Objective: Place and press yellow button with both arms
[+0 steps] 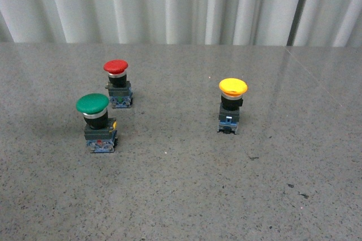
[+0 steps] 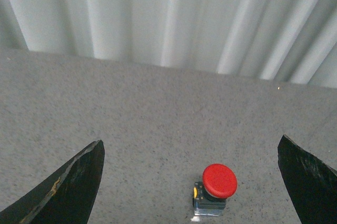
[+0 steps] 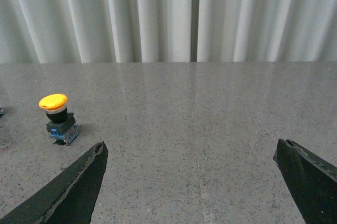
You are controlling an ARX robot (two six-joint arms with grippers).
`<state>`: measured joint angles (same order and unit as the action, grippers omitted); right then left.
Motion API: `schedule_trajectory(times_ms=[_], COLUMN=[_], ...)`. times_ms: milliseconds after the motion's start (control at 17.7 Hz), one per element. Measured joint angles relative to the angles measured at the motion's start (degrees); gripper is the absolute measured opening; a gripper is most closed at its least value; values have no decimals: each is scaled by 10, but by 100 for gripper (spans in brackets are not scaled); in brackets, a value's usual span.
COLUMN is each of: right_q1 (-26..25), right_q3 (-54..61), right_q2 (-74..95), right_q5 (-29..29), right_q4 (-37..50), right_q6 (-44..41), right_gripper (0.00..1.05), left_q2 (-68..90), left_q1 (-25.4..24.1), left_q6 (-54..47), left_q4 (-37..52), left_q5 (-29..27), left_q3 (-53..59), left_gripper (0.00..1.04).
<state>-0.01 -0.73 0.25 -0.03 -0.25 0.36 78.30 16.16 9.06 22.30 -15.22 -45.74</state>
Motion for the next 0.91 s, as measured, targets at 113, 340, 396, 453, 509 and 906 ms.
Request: schedule_trajectory(times_ms=[113,340,396,453,509,906], right_q1=[0,0,0,0,0,0], right_q3=[0,0,0,0,0,0], right_q2=[0,0,0,0,0,0], right_q5=[0,1,2,1,0,0], right_q4=[0,0,-1,0,0,0], right_q6=[0,0,0,0,0,0], right_gripper=[98,98,98,98,98,98], left_q2=[-103,-156,-195,-241,-278,-385], left_q1=[-30,-77,-78,-80,-92,-165], left_q6=[-24,-77,-80,-81,-81,-82], left_q4=[21,123,106,108,134,100], left_q5=[38,59,67,79,81,144], left_q3=[65,224,283,321,319,389], left_gripper=[98,66,59,50,39,2])
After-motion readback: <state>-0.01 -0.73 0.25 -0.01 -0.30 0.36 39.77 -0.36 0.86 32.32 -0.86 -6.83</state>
